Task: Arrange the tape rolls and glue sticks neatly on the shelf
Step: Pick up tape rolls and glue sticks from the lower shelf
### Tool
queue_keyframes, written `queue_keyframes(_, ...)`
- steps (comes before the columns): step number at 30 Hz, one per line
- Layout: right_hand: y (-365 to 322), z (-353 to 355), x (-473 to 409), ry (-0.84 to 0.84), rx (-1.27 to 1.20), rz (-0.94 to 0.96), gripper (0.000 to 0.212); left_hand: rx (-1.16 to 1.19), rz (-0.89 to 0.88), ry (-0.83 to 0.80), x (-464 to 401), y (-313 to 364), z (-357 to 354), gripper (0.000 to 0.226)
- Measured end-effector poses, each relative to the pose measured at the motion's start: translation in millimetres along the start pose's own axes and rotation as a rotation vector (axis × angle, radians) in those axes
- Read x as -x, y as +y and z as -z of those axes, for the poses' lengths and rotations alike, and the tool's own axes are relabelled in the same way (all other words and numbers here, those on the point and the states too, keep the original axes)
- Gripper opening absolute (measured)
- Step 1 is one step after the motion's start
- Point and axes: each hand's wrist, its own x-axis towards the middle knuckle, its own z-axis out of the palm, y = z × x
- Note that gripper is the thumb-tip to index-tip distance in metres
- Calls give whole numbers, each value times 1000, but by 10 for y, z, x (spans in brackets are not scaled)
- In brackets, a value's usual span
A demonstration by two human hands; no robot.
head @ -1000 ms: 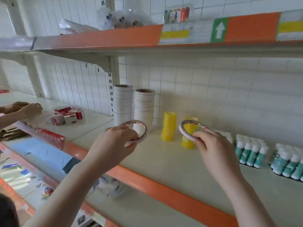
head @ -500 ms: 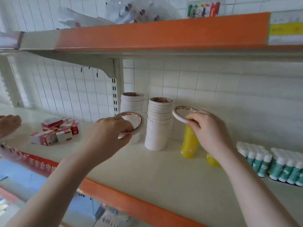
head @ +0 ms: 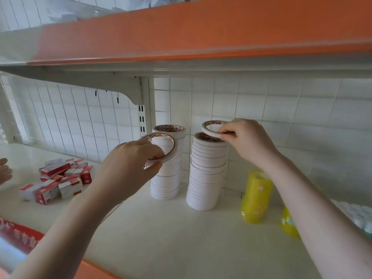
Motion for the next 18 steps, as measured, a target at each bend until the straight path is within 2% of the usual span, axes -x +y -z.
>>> queue_keyframes(18,-18,-97,-125,-209,-147,-71,14,45,-62,-10,-273,-308,-128,4)
